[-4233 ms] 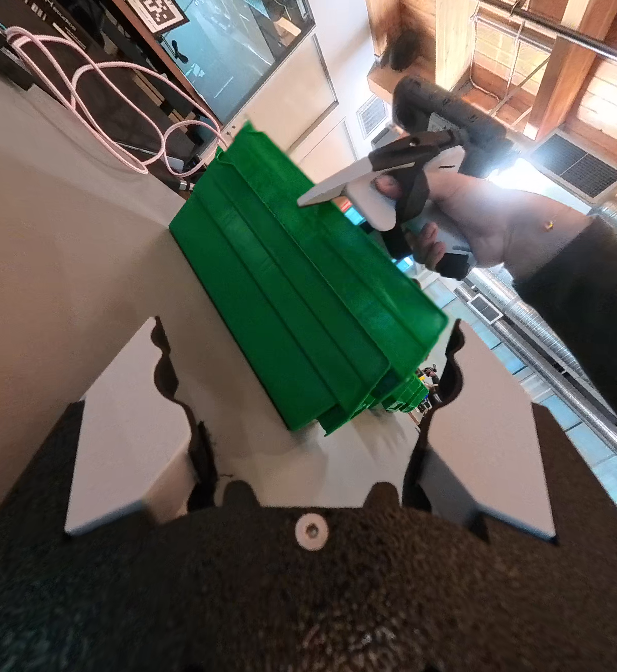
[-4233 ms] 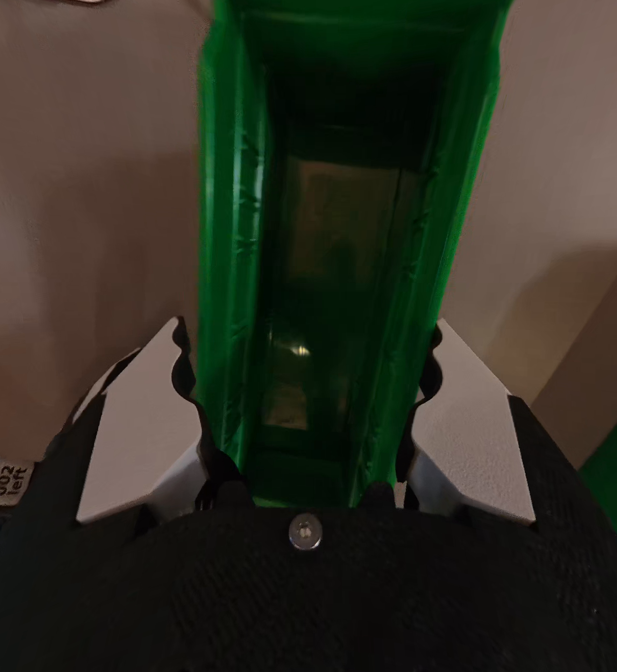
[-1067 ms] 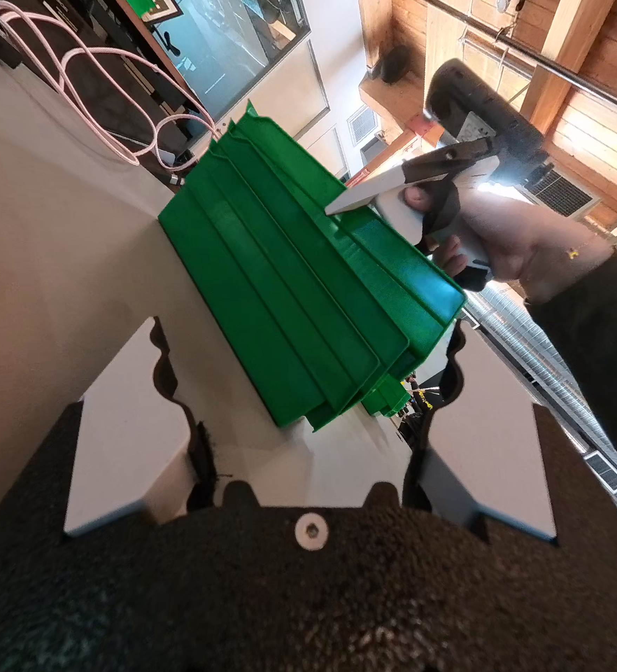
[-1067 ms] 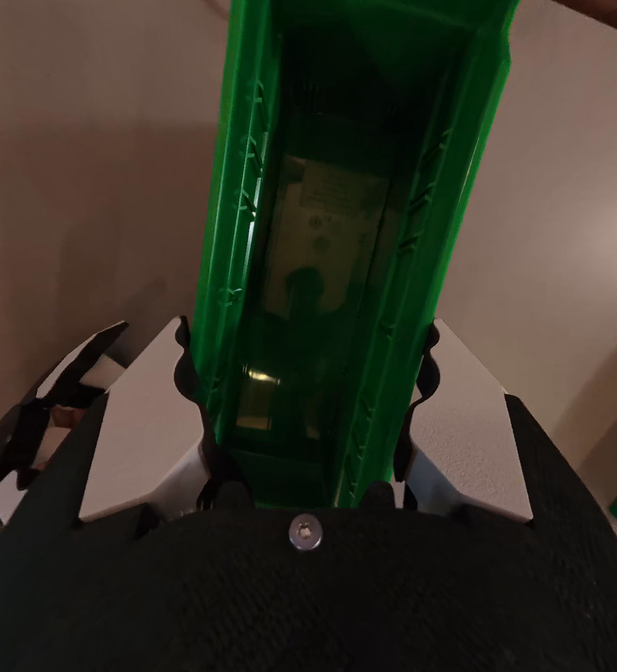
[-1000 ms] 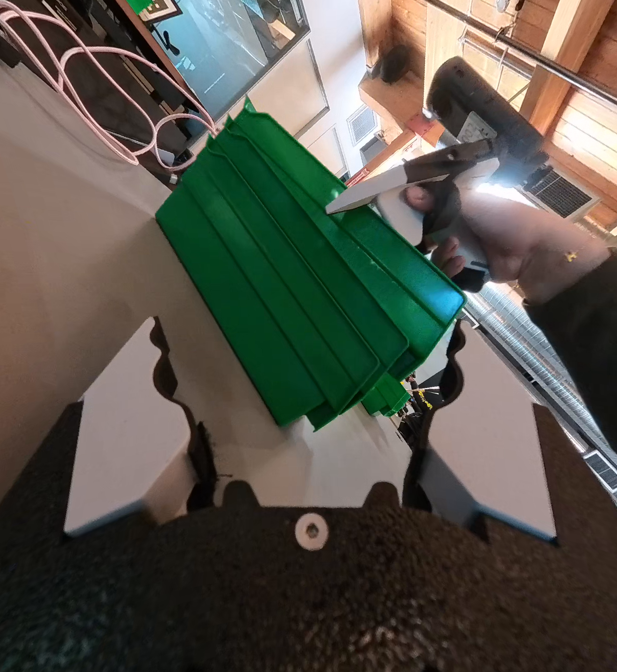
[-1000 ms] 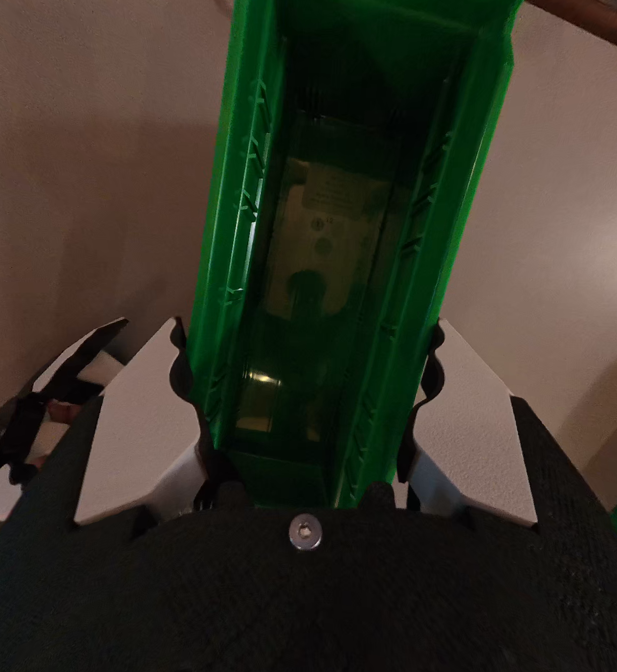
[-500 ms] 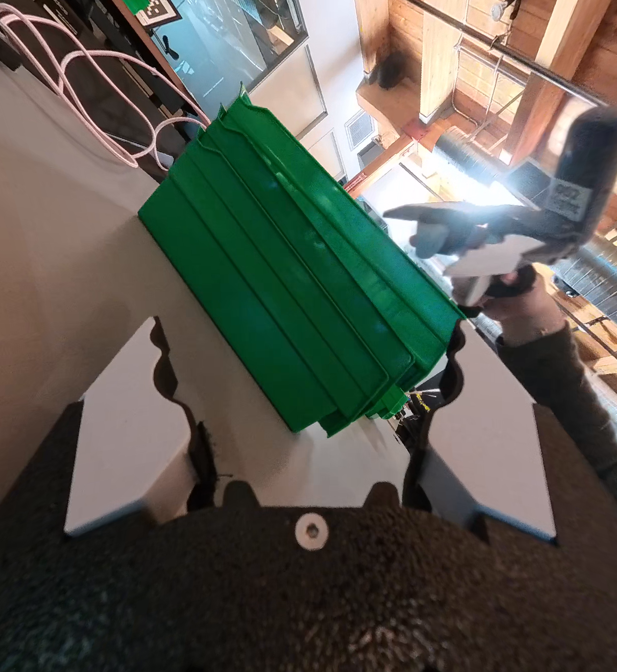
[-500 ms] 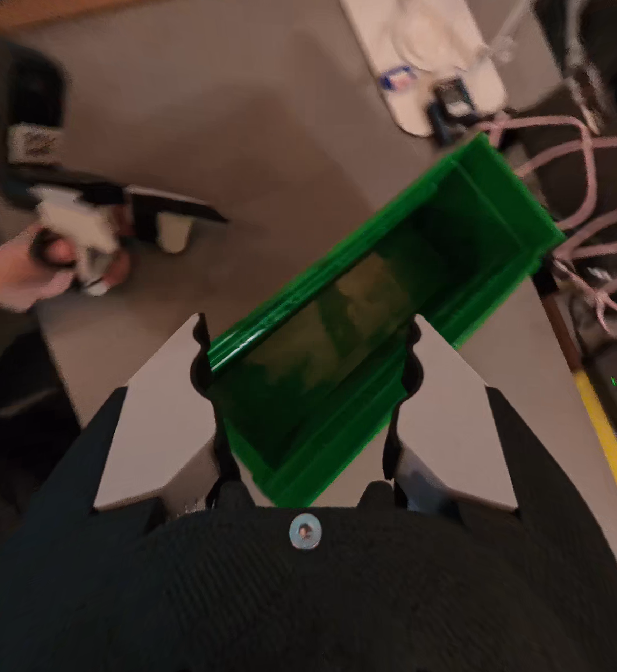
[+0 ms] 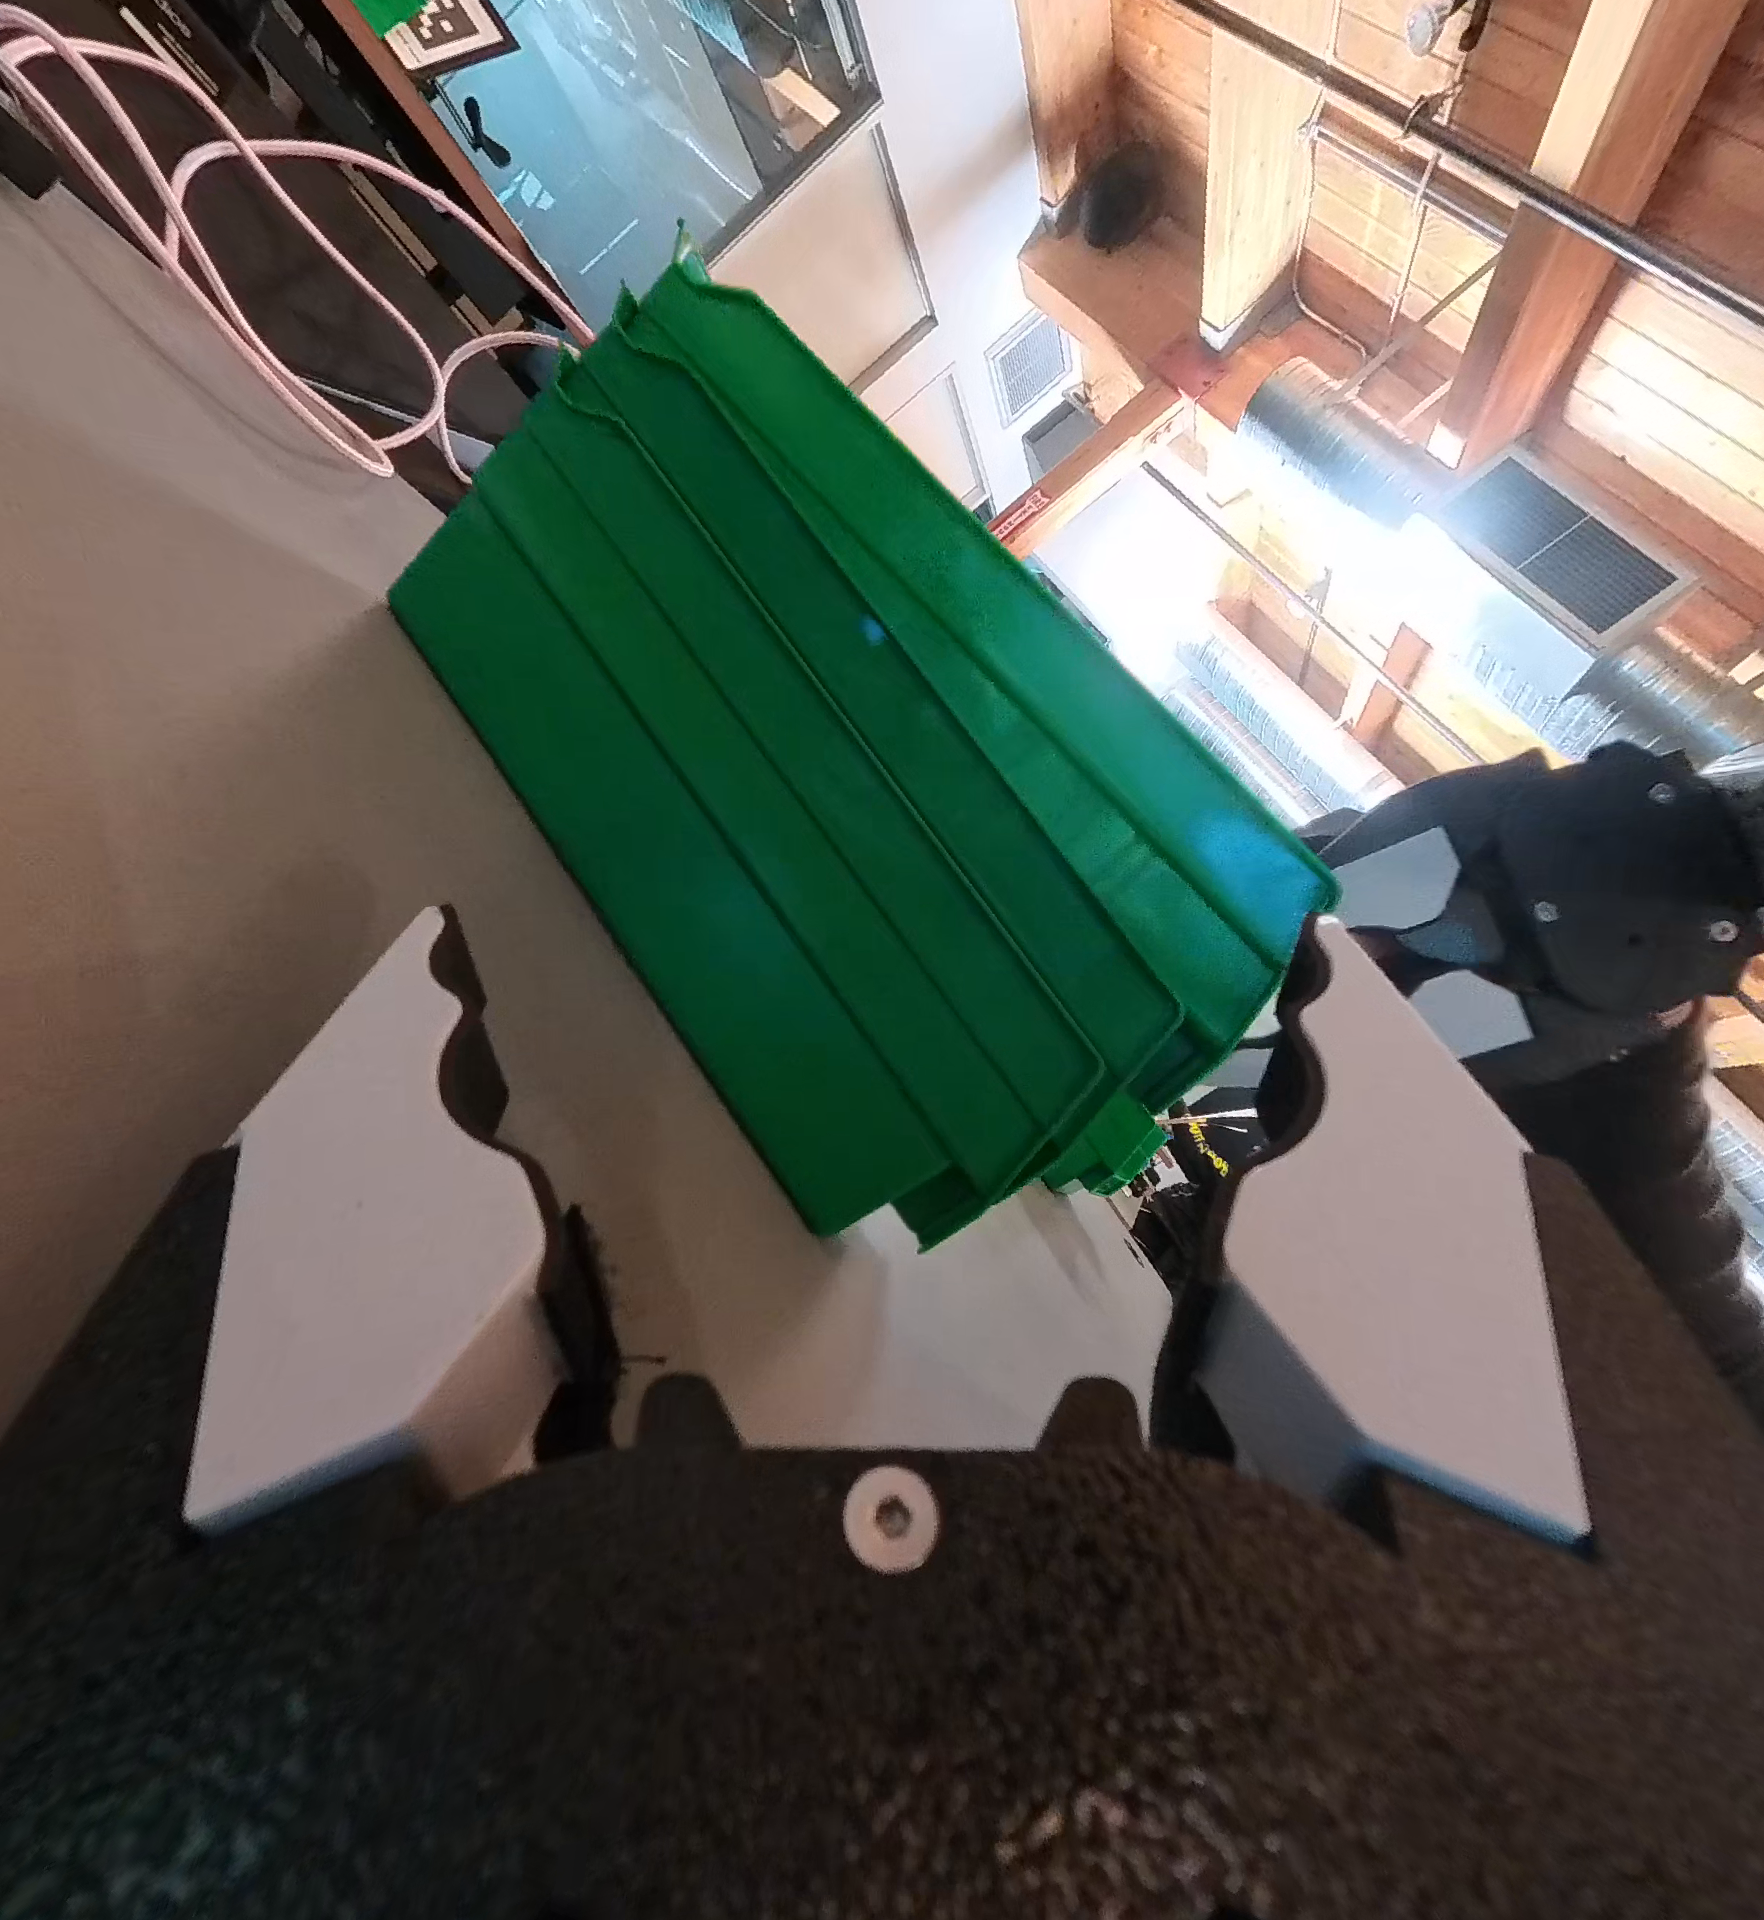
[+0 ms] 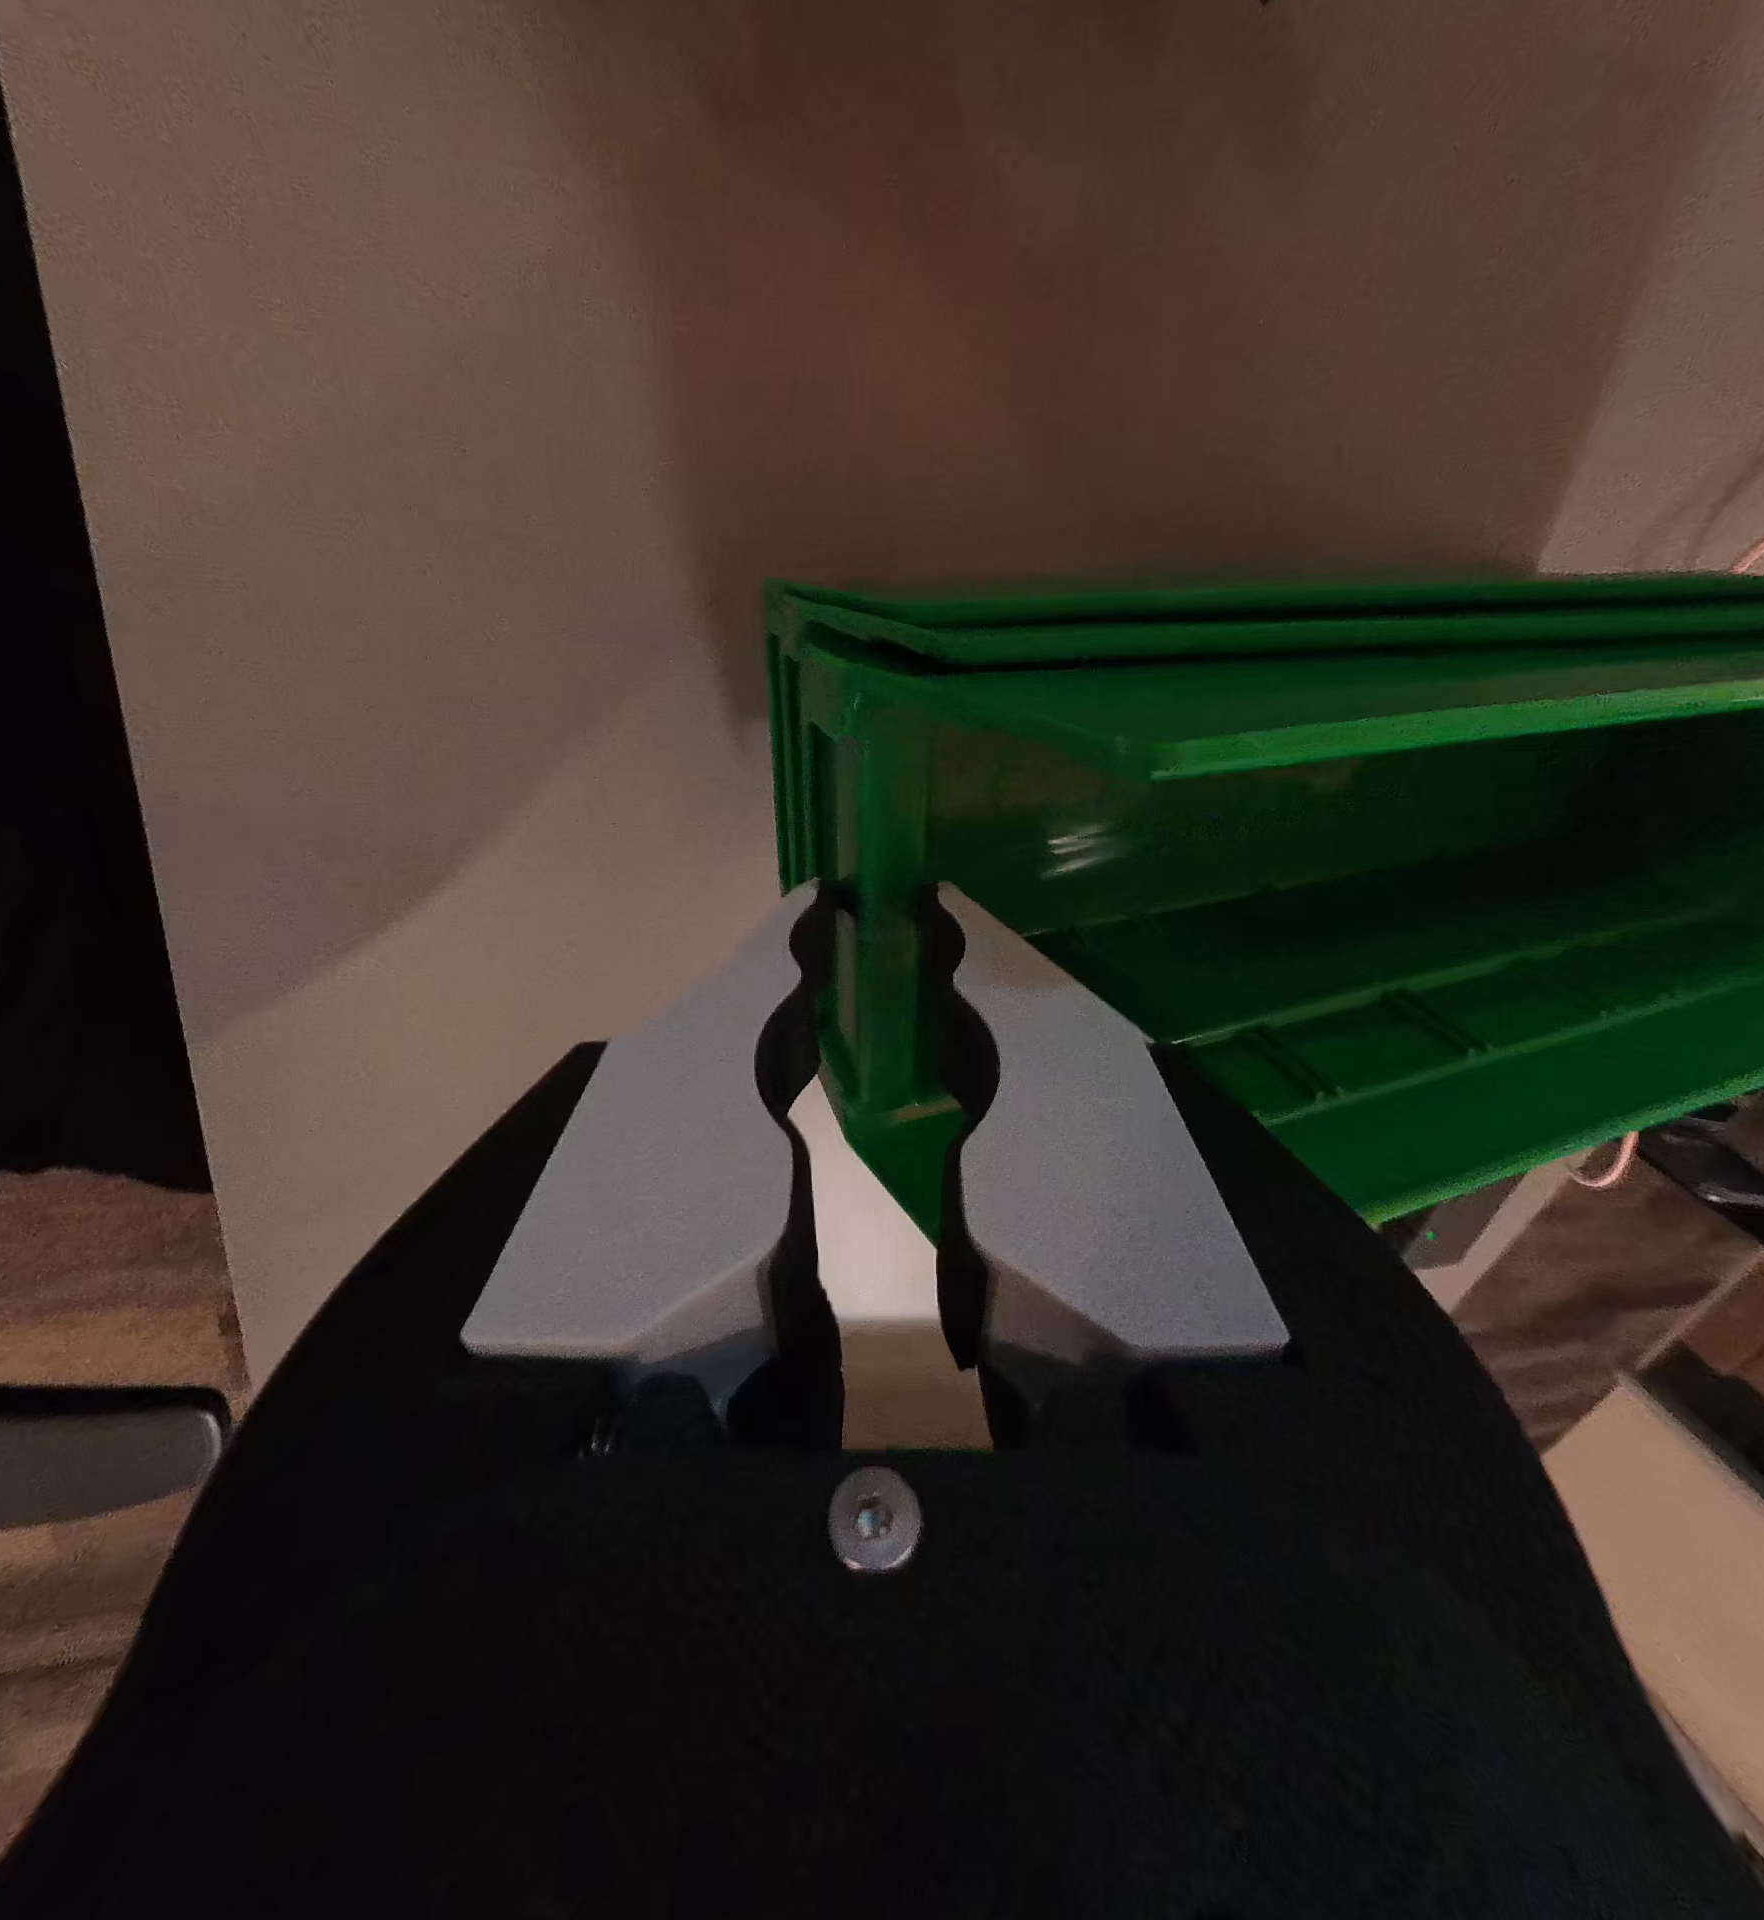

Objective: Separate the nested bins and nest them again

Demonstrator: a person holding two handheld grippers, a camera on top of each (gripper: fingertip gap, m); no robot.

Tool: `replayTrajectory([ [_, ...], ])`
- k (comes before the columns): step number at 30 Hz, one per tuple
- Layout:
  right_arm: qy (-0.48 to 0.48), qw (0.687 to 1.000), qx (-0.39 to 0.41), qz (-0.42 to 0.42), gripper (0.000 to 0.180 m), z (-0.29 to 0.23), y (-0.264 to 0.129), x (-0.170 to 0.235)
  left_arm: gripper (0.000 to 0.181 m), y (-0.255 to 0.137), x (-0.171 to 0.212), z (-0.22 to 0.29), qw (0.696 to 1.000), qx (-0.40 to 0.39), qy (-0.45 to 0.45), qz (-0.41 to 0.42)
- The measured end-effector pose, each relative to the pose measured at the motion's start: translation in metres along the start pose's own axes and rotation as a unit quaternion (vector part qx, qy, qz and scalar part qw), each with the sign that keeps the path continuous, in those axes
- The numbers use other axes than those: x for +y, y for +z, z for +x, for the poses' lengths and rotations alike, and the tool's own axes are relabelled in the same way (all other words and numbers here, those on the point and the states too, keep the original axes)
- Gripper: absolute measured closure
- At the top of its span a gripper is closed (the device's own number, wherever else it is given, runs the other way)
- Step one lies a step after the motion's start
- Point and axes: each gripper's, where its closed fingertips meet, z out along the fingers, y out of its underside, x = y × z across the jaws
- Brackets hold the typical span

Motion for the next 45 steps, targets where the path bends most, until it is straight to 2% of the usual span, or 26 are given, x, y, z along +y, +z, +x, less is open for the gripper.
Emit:
replayTrajectory([
  [2,0.006,1.0,-0.003,0.009,0.164,0.0,0.001,-0.001,0.034,0.0,0.0,0.0,1.0,0.0,0.0,0.0],
  [3,0.011,1.0,-0.003,0.012,0.158,0.0,0.003,-0.002,0.034,0.0,0.0,0.0,1.0,0.0,0.0,-0.001],
  [4,0.017,1.0,-0.005,0.009,0.142,-0.001,0.006,-0.001,0.034,0.0,0.0,0.0,1.0,0.0,-0.001,-0.001],
  [5,0.022,1.0,-0.007,0.0,0.14,0.0,0.01,0.002,0.034,0.0,0.0,0.0,1.0,0.0,-0.001,-0.001],
  [7,0.013,1.0,-0.015,-0.013,0.157,-0.003,0.018,0.005,0.034,0.0,0.0,0.0,1.0,0.0,0.0,-0.001],
  [12,0.025,1.0,0.003,0.007,0.157,-0.003,0.018,-0.008,0.034,0.0,0.0,0.0,1.0,0.0,-0.001,0.0],
  [16,0.025,0.999,0.045,-0.012,0.155,-0.002,0.018,-0.008,0.034,0.0,0.001,0.0,1.0,0.0,-0.001,-0.002],
  [32,0.028,0.99,0.129,-0.039,0.153,0.014,0.021,-0.005,0.034,0.0,0.001,0.0,1.0,-0.002,0.003,-0.002],
  [38,0.033,0.99,0.136,-0.028,0.153,0.018,0.023,-0.009,0.034,0.0,0.001,-0.001,1.0,-0.003,0.001,-0.003],
  [45,0.037,0.982,0.186,-0.024,0.152,0.029,0.024,-0.014,0.034,0.0,0.0,0.0,1.0,-0.002,0.002,-0.001],
])
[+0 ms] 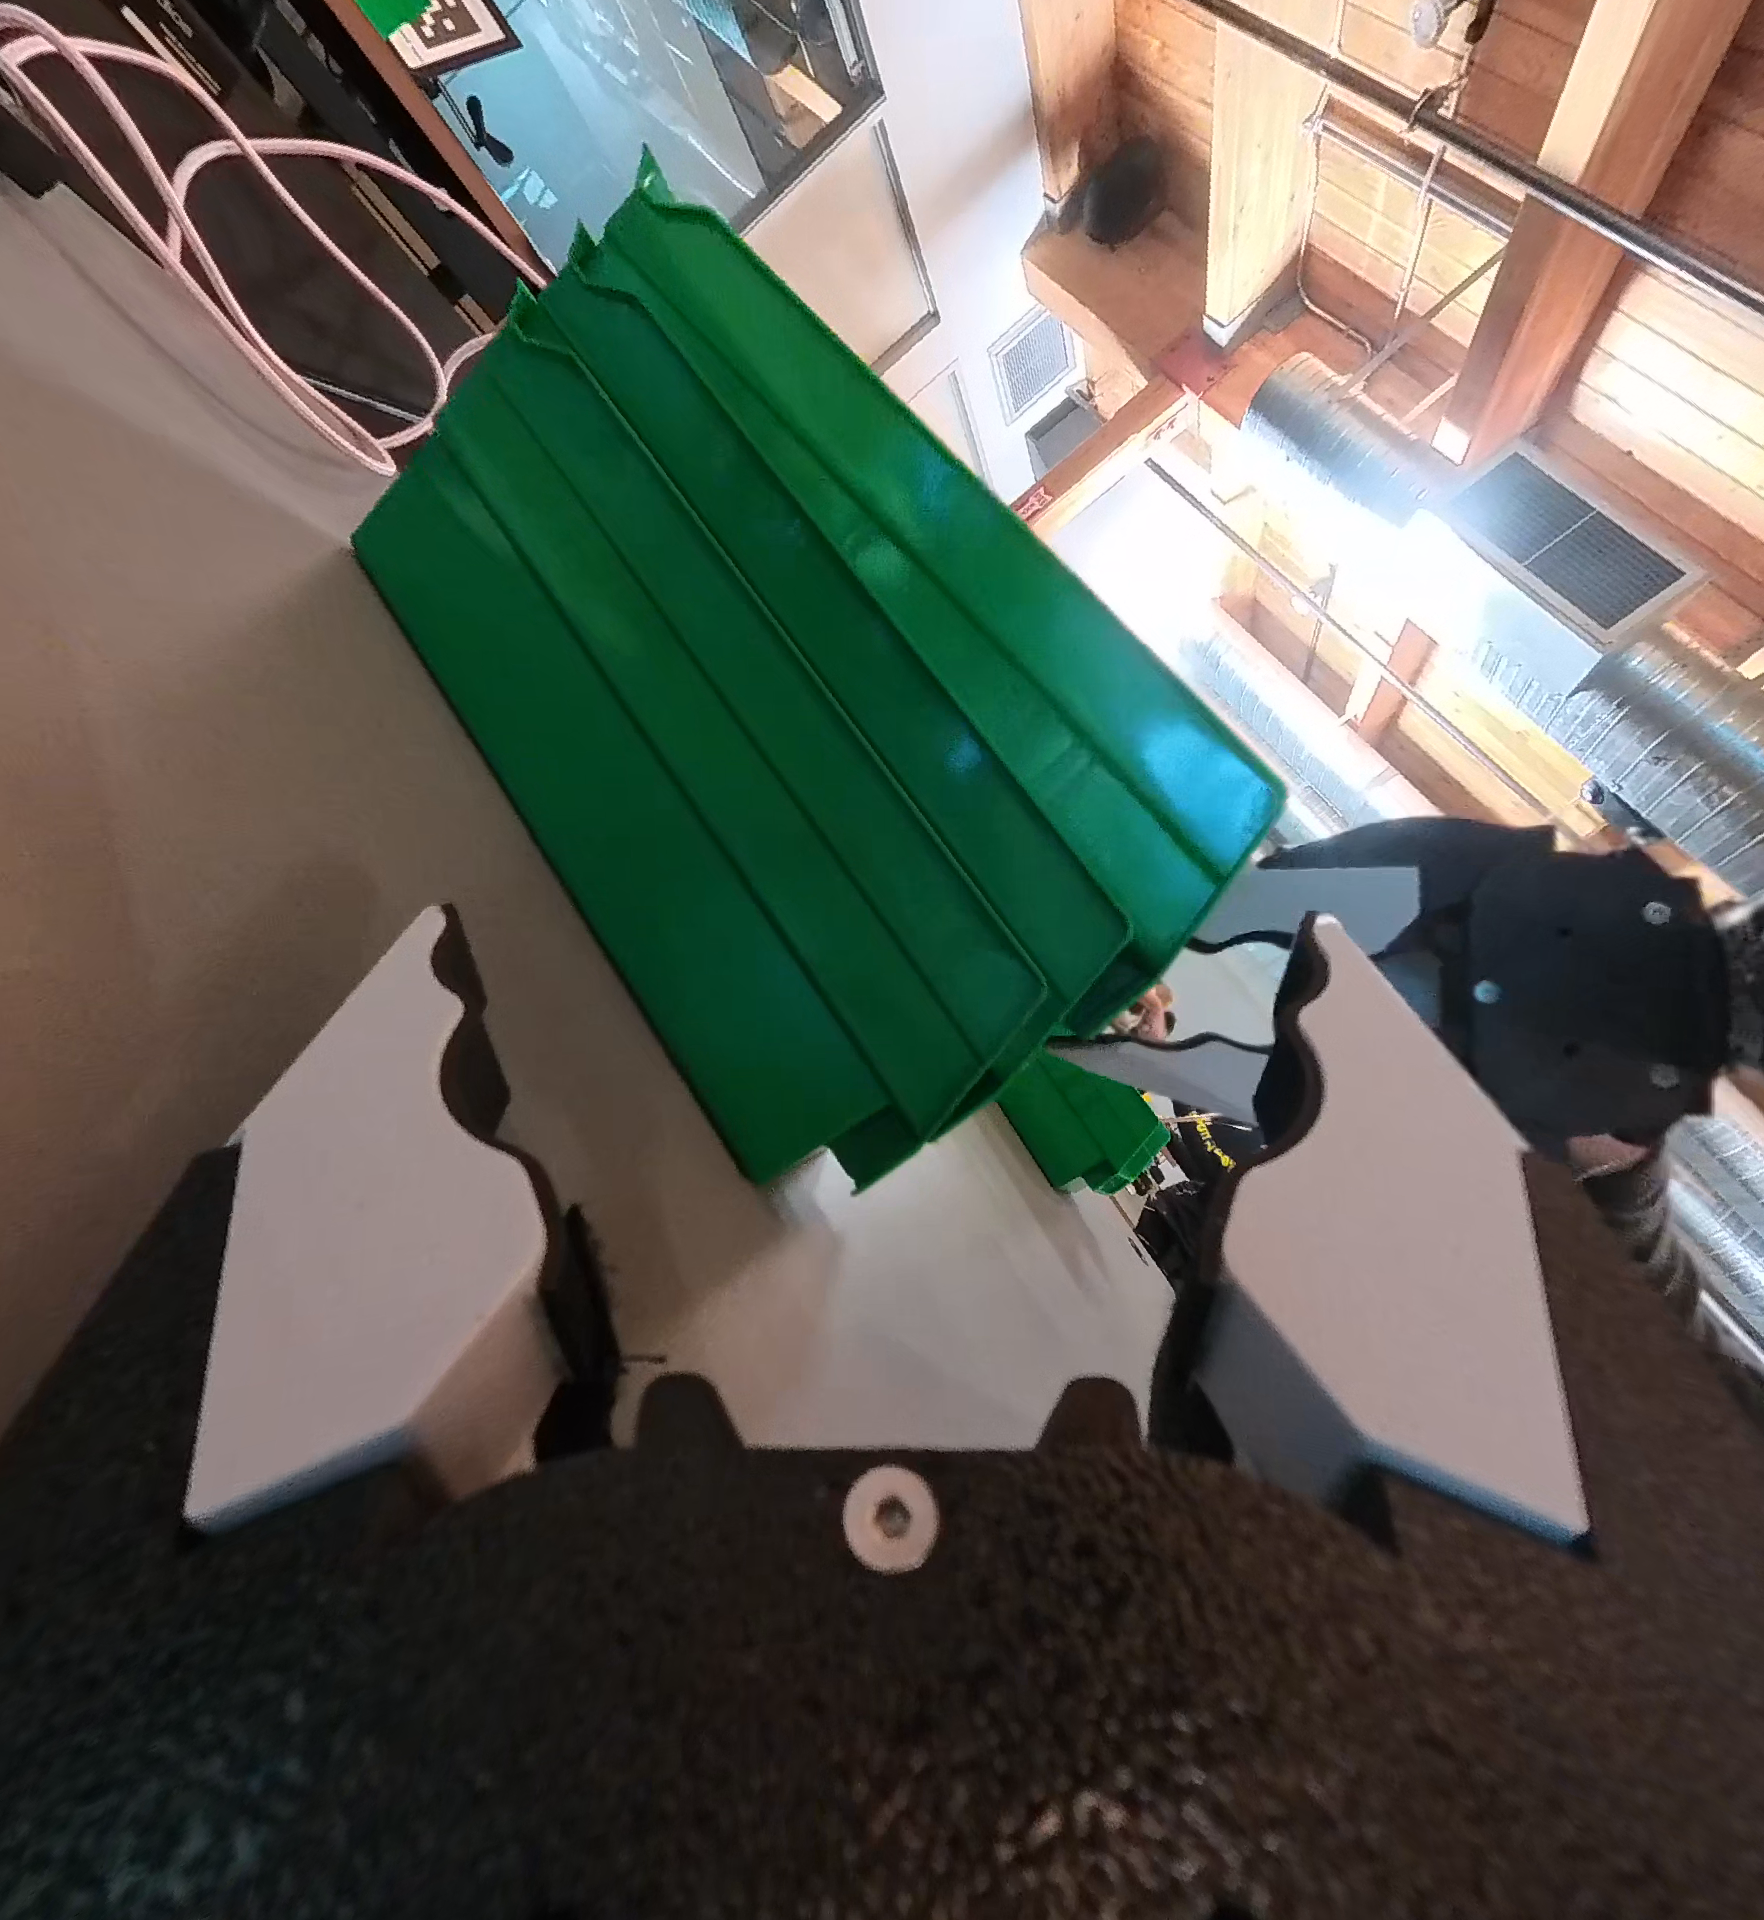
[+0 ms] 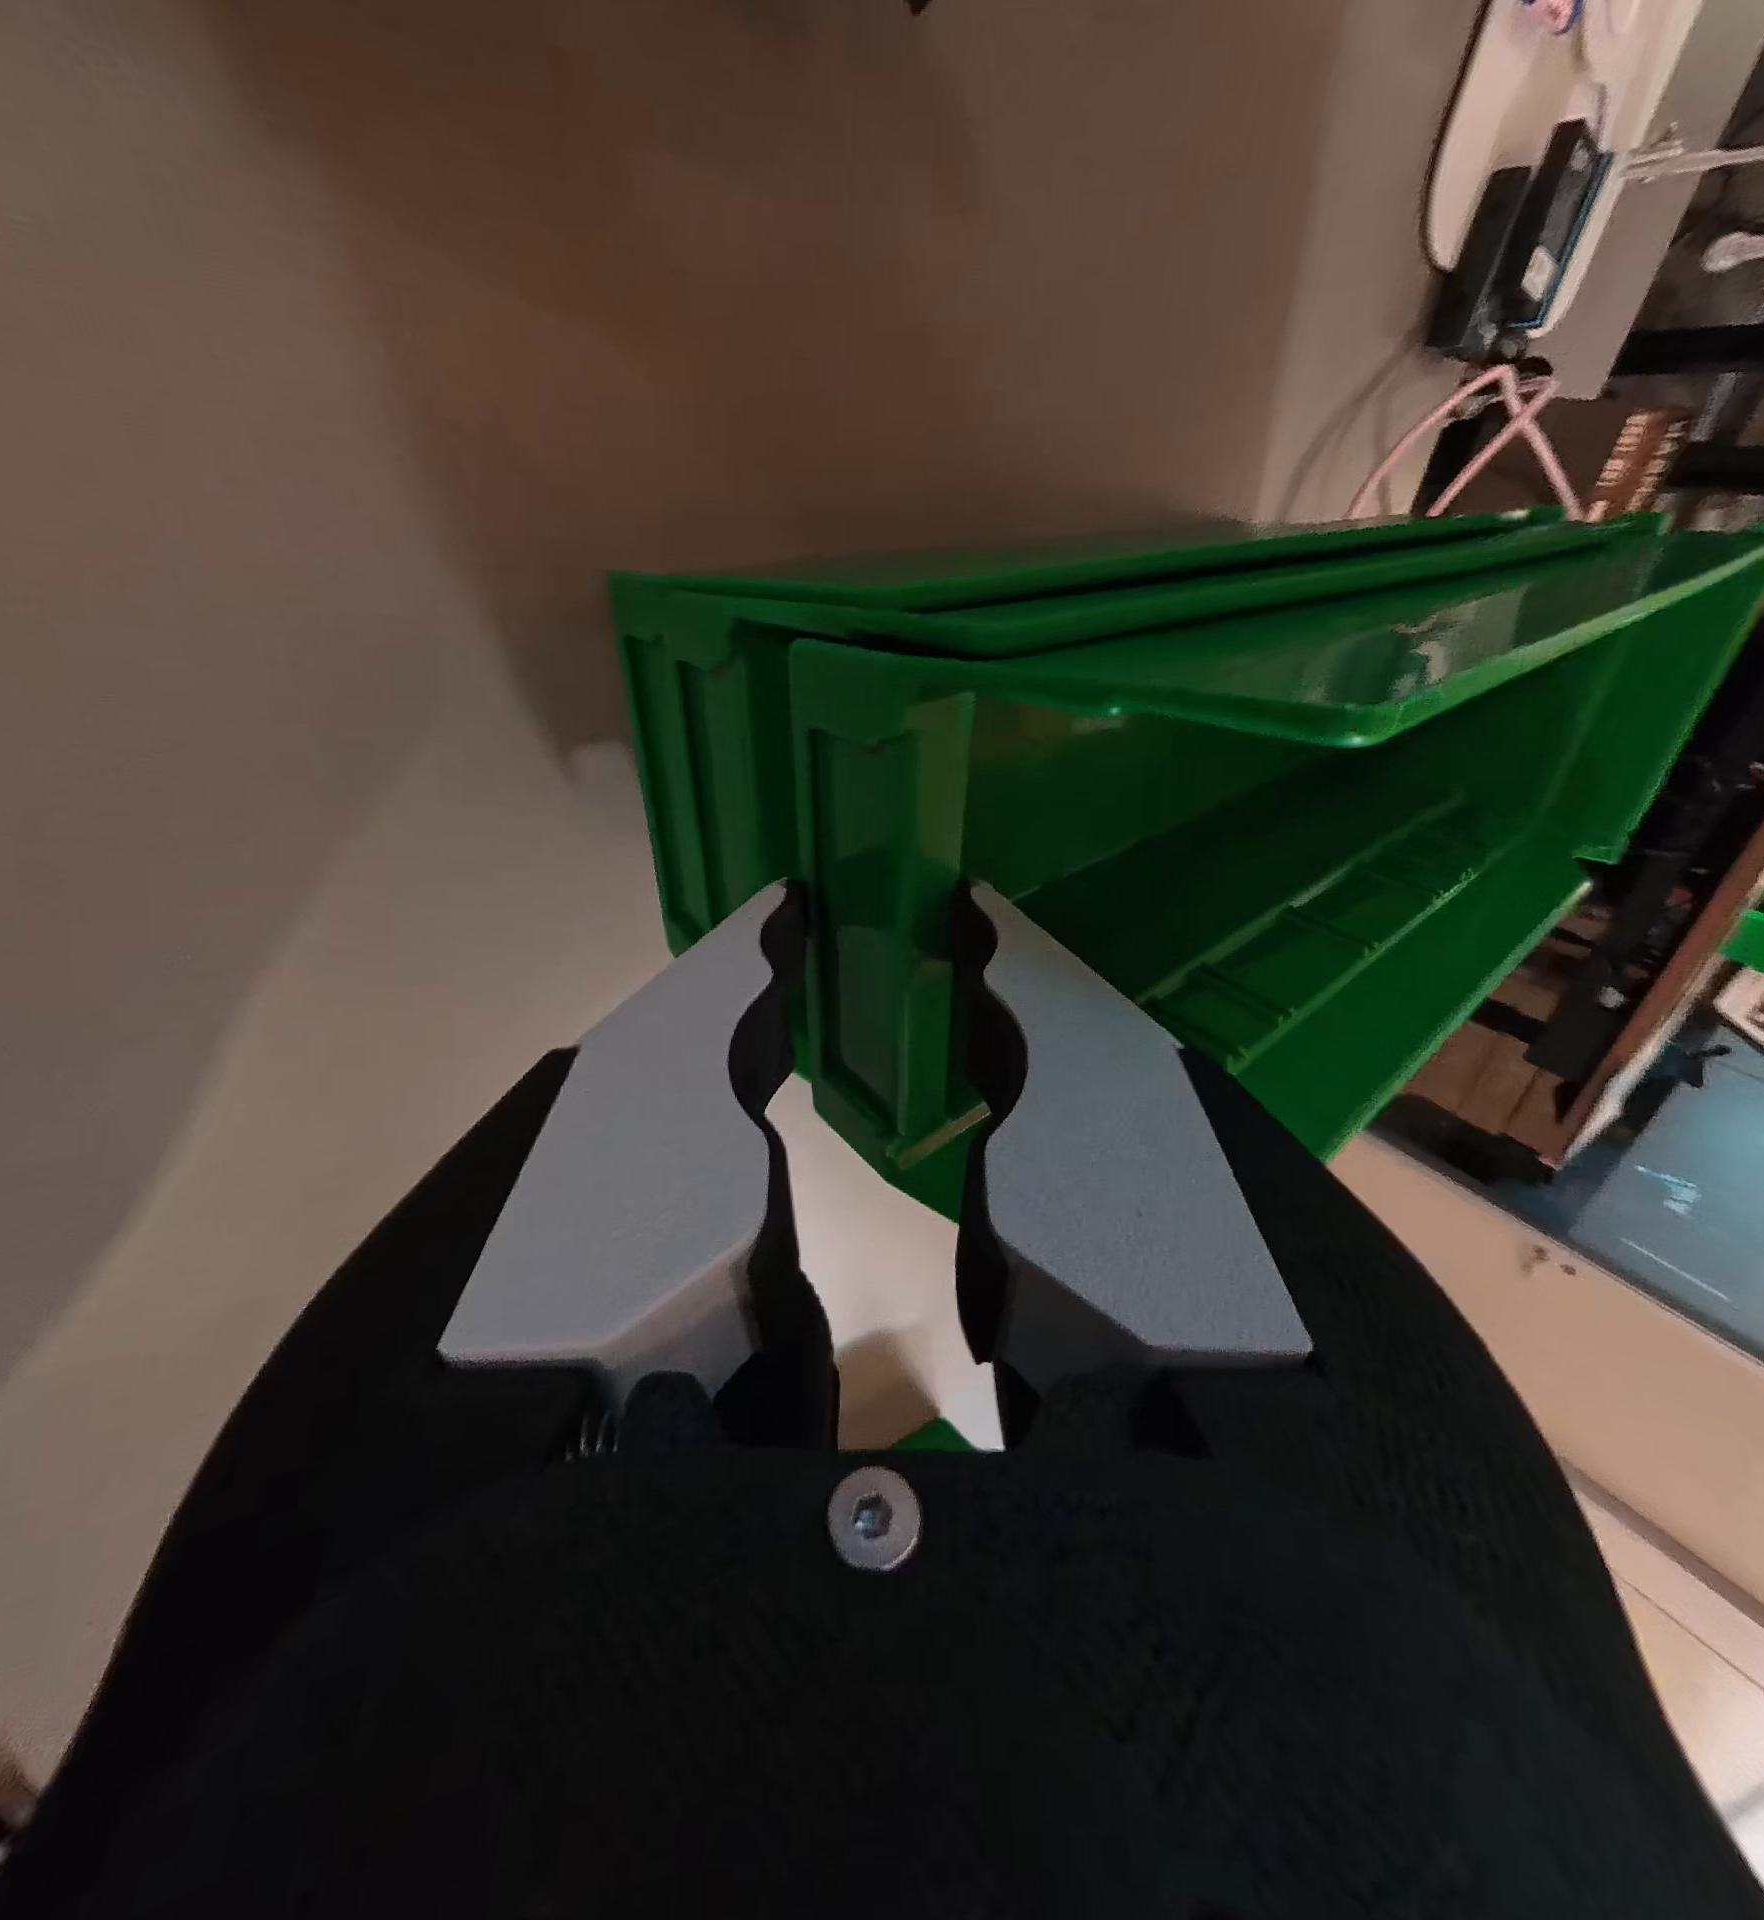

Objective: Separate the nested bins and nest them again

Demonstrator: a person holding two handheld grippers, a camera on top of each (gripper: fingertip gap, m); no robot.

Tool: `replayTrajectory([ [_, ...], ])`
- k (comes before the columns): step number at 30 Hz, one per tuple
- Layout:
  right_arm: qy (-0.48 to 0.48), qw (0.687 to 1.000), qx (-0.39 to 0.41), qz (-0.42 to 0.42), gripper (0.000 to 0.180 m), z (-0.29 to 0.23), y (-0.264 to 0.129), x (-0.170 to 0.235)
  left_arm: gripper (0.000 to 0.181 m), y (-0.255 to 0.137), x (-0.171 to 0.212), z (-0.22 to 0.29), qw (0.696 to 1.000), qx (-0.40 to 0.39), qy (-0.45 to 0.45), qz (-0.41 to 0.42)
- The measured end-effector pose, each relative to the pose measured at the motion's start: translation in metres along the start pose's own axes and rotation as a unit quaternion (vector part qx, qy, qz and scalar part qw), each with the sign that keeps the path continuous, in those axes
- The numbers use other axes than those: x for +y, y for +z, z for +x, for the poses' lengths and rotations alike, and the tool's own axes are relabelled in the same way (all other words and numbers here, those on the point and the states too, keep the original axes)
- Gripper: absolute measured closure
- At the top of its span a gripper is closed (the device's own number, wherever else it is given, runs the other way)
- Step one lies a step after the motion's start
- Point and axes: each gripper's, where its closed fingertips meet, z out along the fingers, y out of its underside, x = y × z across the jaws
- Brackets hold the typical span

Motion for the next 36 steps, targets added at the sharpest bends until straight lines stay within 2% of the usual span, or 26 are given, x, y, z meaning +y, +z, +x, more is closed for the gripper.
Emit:
replayTrajectory([
  [5,-0.029,0.999,0.037,-0.026,0.152,-0.002,0.012,0.002,0.034,0.0,0.0,0.0,1.0,0.0,0.0,-0.002],
  [8,0.013,1.0,-0.014,0.002,0.149,-0.005,0.009,0.0,0.034,0.0,0.0,0.0,1.0,0.001,0.001,-0.001],
  [10,0.055,0.996,-0.062,0.038,0.122,-0.006,-0.006,-0.004,0.034,0.0,0.0,0.0,1.0,0.001,0.002,-0.001],
  [13,0.104,0.984,-0.1,0.108,0.11,0.008,-0.037,-0.009,0.034,0.001,0.001,0.0,1.0,0.0,0.0,-0.004],
  [17,0.169,0.975,-0.082,0.116,0.084,0.043,-0.052,0.008,0.034,0.001,0.002,0.0,1.0,-0.003,0.005,-0.005],
  [19,0.221,0.968,-0.064,0.103,0.081,0.065,-0.055,0.027,0.034,0.0,0.001,0.001,1.0,-0.002,0.006,-0.002],
  [21,0.279,0.957,-0.022,0.08,0.081,0.094,-0.061,0.065,0.034,0.0,0.001,0.002,1.0,0.001,0.005,-0.001],
  [23,0.339,0.939,0.013,0.05,0.079,0.117,-0.066,0.123,0.034,0.0,0.001,0.002,1.0,0.004,0.003,-0.001],
  [25,0.412,0.911,-0.004,0.004,0.059,0.115,-0.061,0.197,0.034,0.001,0.001,0.0,1.0,0.002,-0.003,-0.004],
  [27,0.483,0.872,-0.06,-0.053,0.033,0.085,-0.047,0.272,0.034,0.002,0.002,0.0,1.0,0.001,-0.002,-0.007],
  [28,0.512,0.851,-0.083,-0.08,0.026,0.065,-0.04,0.307,0.034,0.003,0.002,0.0,1.0,0.0,0.0,-0.008],
  [29,0.536,0.832,-0.094,-0.107,0.024,0.048,-0.032,0.34,0.034,0.004,0.004,0.0,1.0,-0.001,0.001,-0.011],
  [32,0.6,0.784,-0.053,-0.151,0.032,0.019,-0.011,0.427,0.034,0.007,0.006,0.0,1.0,-0.001,0.003,-0.014],
  [34,0.658,0.739,-0.05,-0.14,0.03,0.005,0.002,0.457,0.034,0.007,0.006,0.0,1.0,-0.001,0.003,-0.014],
  [36,0.682,0.714,-0.041,-0.152,0.027,-0.008,0.011,0.483,0.034,0.006,0.004,0.0,1.0,0.002,0.0,-0.01],
])
